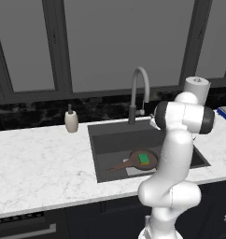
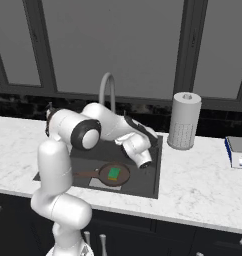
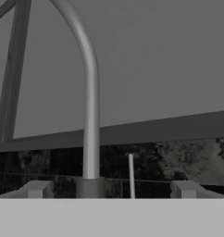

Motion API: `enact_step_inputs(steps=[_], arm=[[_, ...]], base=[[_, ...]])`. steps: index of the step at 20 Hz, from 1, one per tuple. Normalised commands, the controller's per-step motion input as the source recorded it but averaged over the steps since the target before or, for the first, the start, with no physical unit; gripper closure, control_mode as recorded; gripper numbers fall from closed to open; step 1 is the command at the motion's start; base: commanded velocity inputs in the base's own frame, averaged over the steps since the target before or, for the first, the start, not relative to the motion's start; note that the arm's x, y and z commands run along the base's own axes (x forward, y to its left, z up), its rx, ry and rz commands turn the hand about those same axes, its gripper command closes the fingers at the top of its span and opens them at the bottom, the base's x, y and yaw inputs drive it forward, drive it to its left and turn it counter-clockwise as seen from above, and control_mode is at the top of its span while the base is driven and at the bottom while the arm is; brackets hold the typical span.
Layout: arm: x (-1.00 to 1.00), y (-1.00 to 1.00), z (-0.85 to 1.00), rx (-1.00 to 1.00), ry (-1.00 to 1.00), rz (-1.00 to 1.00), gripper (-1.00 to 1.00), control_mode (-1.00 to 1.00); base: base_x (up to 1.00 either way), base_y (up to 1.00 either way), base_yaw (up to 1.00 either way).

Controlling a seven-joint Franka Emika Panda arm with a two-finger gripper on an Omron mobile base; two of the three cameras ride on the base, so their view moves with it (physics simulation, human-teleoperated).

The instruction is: Pick the pan and sponge and place them into the sink. Then turn on the water.

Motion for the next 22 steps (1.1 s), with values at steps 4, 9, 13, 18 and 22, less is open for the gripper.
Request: enact_step_inputs(steps=[4, 9, 13, 18, 22], arm=[[0.12, 0.22, 0.29, 0.00, -0.06, -0.02, -1.00, -1.00], [0.08, 0.00, 0.10, 0.00, -0.06, 0.00, -1.00, -1.00], [0.01, 0.00, 0.00, 0.00, -0.01, 0.00, -1.00, -1.00], [0.10, -0.01, -0.11, 0.00, 0.00, 0.00, -1.00, -1.00], [0.29, 0.00, -0.26, 0.00, 0.00, 0.00, -1.00, -1.00]], base=[[0.00, 0.00, 0.00], [0.00, 0.00, 0.00], [0.00, 0.00, 0.00], [0.00, 0.00, 0.00], [0.00, 0.00, 0.00]])
